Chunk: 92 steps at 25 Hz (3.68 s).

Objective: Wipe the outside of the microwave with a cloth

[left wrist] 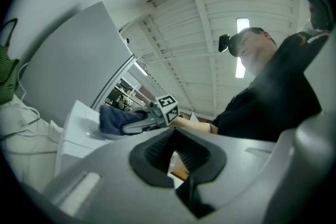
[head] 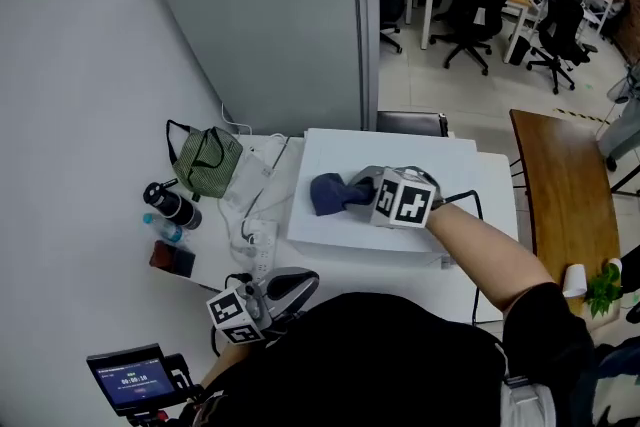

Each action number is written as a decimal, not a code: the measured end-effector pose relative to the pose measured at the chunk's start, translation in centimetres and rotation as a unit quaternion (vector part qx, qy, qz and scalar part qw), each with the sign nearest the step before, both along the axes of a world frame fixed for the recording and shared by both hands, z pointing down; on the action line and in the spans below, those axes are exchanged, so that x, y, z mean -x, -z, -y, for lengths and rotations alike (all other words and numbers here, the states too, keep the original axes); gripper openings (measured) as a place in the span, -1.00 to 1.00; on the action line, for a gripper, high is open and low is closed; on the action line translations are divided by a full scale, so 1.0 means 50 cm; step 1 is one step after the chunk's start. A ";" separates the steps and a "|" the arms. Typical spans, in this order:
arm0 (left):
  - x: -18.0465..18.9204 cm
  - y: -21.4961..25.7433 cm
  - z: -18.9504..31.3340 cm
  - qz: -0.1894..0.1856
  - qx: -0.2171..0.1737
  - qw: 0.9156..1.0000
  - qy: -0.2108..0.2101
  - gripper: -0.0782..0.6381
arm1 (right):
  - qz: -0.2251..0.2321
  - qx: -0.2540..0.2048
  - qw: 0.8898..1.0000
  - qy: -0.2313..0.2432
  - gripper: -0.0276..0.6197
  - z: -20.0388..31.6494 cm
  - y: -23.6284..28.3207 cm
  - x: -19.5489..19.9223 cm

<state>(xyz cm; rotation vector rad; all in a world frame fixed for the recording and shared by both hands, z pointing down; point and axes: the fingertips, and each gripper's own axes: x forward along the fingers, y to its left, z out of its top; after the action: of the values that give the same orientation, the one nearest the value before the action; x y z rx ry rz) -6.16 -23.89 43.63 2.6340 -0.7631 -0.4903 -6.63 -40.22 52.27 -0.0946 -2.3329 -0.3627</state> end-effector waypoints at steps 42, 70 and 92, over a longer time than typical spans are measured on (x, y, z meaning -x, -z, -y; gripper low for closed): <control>0.049 0.014 -0.085 -0.003 -0.024 0.999 -0.031 -0.77 | -0.081 0.029 0.996 -0.007 -0.71 -0.139 -0.072 -0.046; -0.027 -0.014 -0.105 0.013 0.039 0.999 -0.008 -0.77 | 0.097 0.325 0.928 -0.155 -0.71 -0.349 -0.200 -0.169; 0.267 -0.040 -0.263 -0.020 0.021 0.999 -0.037 -0.77 | 0.376 0.377 0.711 -0.459 -0.71 -0.186 -0.126 -0.114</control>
<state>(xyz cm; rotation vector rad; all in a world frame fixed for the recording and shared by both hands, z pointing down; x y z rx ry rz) -19.52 -10.76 45.63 2.5949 -0.6532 -0.4977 -0.93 -30.92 58.59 0.9679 -2.7497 1.2857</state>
